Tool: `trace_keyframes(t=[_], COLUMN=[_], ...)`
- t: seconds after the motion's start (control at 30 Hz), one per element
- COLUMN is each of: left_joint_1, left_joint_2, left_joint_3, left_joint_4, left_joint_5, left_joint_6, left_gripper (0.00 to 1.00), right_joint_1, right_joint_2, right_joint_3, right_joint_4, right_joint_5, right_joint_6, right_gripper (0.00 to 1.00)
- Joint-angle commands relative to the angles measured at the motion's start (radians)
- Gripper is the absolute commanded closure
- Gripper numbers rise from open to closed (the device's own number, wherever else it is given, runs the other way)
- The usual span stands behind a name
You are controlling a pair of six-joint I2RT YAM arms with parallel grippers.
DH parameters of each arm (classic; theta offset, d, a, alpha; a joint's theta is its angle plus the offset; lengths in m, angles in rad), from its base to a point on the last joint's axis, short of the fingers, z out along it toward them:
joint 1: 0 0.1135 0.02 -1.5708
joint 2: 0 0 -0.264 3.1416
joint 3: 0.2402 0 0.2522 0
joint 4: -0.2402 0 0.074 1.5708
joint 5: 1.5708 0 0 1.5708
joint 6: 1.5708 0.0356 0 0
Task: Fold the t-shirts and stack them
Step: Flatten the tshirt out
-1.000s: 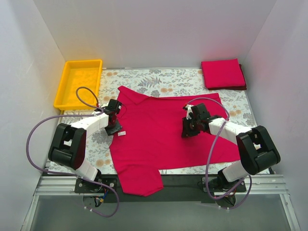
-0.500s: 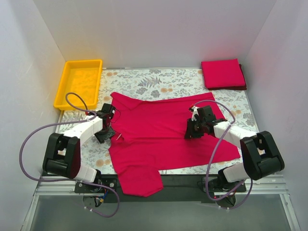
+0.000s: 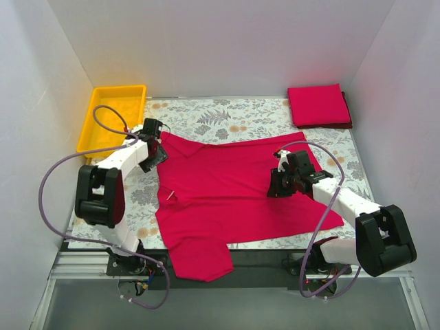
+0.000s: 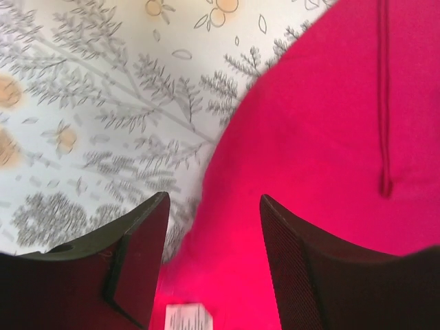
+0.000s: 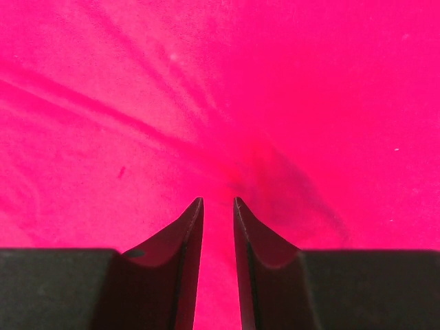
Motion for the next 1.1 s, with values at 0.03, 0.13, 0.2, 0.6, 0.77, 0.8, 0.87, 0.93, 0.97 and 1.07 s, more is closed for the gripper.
trace_keyframes(t=[0.03,0.13,0.2,0.6,0.77,0.8,0.87,0.93,0.97,1.07], left_joint_1=[0.012,0.012,0.011,-0.204,-0.227,-0.224,-0.215,-0.206,-0.203,-0.201], left_joint_2=[0.118,0.166,0.186,0.354,0.324,0.298,0.203,0.107,0.074,-0.022], left_joint_3=[0.082,0.105,0.120,0.470,0.440,0.409,0.304,0.227,0.156,0.056], left_joint_4=[0.015,0.001,-0.008,-0.415,-0.416,-0.348,-0.286,-0.206,-0.179,-0.042], left_joint_5=[0.009,-0.005,-0.011,-0.569,-0.622,-0.588,-0.446,-0.341,-0.253,-0.117], left_joint_6=[0.045,0.048,0.048,0.009,-0.010,0.005,0.008,-0.004,-0.010,0.002], left_gripper=[0.47,0.52,0.58,0.71,0.33,0.32,0.33,0.42,0.46,0.62], right_joint_1=[-0.003,-0.003,-0.003,-0.003,-0.003,-0.004,-0.003,-0.001,-0.001,-0.001], right_joint_2=[-0.031,-0.031,-0.028,-0.026,-0.034,-0.036,-0.039,-0.040,-0.040,-0.030], right_joint_3=[0.021,0.014,0.012,0.003,-0.005,-0.005,-0.006,-0.006,-0.006,-0.003], right_joint_4=[-0.005,-0.006,-0.003,0.006,0.006,0.007,0.007,0.007,0.007,0.009], right_joint_5=[-0.018,-0.018,-0.016,-0.010,-0.014,-0.015,-0.021,-0.028,-0.030,-0.036], right_joint_6=[-0.014,-0.017,-0.018,-0.018,-0.018,-0.017,-0.015,-0.017,-0.015,-0.017], right_gripper=[0.69,0.69,0.69,0.69,0.69,0.69,0.69,0.69,0.69,0.69])
